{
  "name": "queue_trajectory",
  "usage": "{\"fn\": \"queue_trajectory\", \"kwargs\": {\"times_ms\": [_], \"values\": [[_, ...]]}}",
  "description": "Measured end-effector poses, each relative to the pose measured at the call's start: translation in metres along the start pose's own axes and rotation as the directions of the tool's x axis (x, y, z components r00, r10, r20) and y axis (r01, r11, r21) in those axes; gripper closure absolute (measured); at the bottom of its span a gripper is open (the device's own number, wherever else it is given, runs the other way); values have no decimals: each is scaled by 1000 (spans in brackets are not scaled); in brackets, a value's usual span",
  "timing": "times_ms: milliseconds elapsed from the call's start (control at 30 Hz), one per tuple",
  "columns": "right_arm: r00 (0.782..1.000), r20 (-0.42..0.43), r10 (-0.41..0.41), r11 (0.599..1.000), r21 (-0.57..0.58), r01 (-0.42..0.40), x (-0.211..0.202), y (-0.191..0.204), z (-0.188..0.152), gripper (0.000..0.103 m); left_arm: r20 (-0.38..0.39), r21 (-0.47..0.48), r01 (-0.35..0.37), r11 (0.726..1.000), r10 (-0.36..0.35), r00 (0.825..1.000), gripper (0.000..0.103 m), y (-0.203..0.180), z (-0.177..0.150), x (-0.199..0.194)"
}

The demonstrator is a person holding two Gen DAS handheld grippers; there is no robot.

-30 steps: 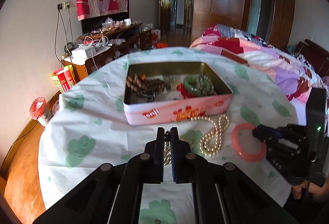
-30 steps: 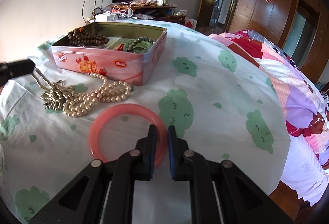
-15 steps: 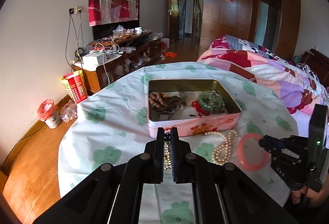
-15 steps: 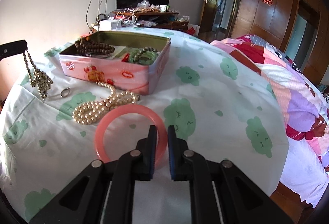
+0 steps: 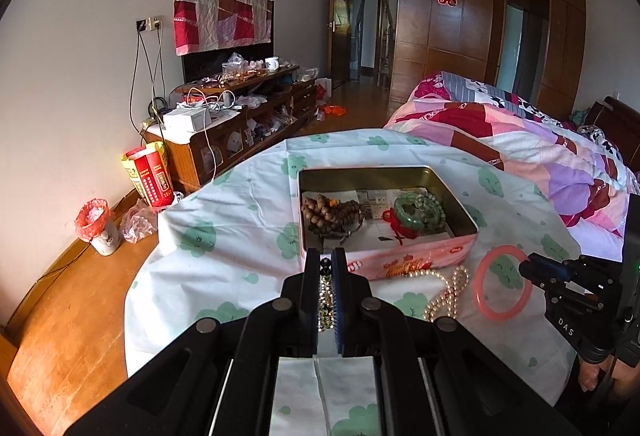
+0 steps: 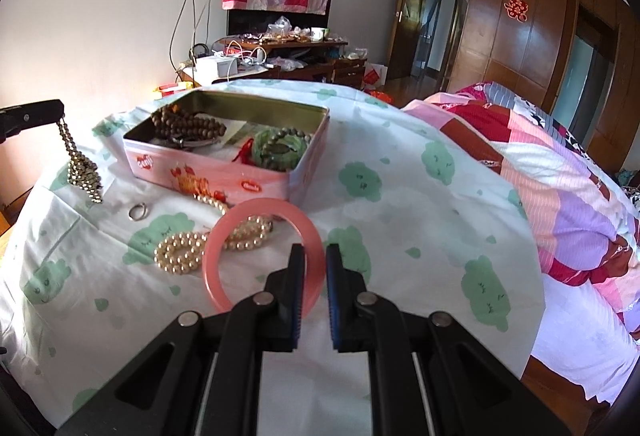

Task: Organize jewelry
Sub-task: 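Carry the gold chain into the tin and open the left tool while the right tool drops the bangle in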

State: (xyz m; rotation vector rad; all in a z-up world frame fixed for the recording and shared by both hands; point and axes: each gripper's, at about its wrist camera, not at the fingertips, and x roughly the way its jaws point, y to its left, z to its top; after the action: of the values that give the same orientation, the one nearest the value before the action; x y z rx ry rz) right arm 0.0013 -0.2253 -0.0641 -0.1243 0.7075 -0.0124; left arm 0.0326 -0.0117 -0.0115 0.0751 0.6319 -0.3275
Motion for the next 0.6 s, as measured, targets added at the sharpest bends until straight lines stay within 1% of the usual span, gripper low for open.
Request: {"fn": "queue_trajectory", "kwargs": {"times_ms": [100, 400, 600], "values": [[1000, 11, 2, 1000, -4, -2, -2, -1, 5, 91, 6, 4, 7, 1000, -7, 1000, 99, 1, 7, 0], [999, 52, 6, 1000, -25, -5, -5, -1, 29, 91, 41, 35, -13, 999, 11, 999, 99, -2, 32, 4], [997, 82, 2, 999, -40, 1, -3, -2, 50, 91, 51, 51, -3, 999, 1, 999, 99, -6, 48, 10]]}}
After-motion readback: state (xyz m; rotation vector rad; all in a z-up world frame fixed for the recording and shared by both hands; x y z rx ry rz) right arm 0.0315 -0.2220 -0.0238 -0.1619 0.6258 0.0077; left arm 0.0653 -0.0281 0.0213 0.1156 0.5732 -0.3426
